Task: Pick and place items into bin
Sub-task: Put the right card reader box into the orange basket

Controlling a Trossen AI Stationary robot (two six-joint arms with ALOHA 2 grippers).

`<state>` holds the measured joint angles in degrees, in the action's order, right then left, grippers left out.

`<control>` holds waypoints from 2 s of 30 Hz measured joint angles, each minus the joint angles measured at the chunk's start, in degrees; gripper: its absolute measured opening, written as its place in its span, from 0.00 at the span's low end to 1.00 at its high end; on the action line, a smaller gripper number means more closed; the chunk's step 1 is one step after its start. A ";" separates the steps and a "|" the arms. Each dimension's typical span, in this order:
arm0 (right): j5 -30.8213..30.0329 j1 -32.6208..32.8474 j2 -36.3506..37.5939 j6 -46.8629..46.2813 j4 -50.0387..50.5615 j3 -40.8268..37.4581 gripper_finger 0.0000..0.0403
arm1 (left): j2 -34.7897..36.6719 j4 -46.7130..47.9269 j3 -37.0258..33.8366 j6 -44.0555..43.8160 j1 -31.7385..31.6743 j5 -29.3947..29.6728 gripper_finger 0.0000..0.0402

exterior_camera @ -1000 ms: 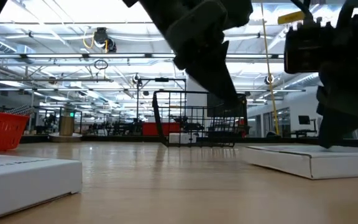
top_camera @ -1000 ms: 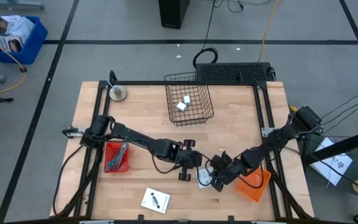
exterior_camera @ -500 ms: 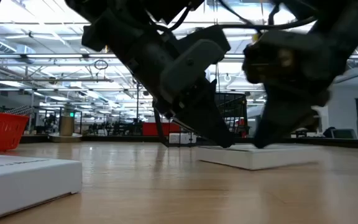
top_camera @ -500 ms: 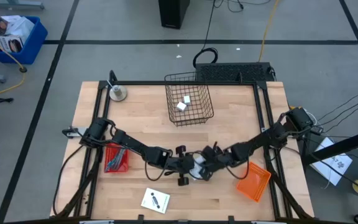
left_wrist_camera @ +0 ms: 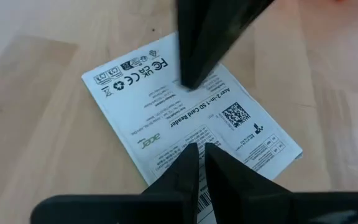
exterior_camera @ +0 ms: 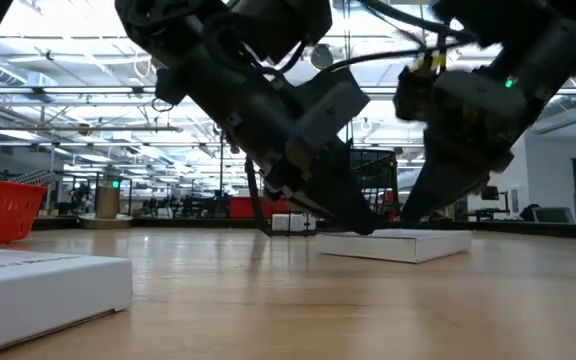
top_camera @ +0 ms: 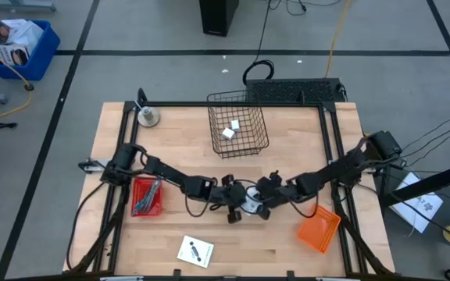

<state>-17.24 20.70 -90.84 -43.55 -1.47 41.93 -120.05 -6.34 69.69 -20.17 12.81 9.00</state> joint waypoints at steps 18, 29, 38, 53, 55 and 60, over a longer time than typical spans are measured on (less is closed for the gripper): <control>-0.27 4.16 1.05 -21.53 10.28 0.22 0.00 | 13.02 16.03 -0.09 15.18 -5.05 2.65 0.03; -0.84 2.96 -5.26 -27.47 6.91 0.55 0.00 | 4.47 14.53 -0.15 10.95 -10.75 -6.63 0.01; -6.83 2.22 -5.04 -23.24 5.73 0.37 0.00 | 2.51 10.10 -0.15 4.89 -8.64 -12.91 0.01; -13.70 0.66 -5.10 -11.60 -7.55 0.02 0.00 | 2.27 4.18 -0.24 3.11 -2.86 -17.33 0.04; -11.66 0.89 -5.30 -11.61 -7.67 0.02 0.00 | 2.25 4.66 -0.24 3.10 -2.75 -16.18 0.02; -11.33 1.65 -5.19 -10.37 -9.77 0.00 0.00 | 2.27 5.54 -0.24 3.12 -2.77 -15.81 0.03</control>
<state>-28.58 22.35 -96.03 -53.92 -11.24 41.93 -117.78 -0.80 69.45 -17.05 10.04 -6.81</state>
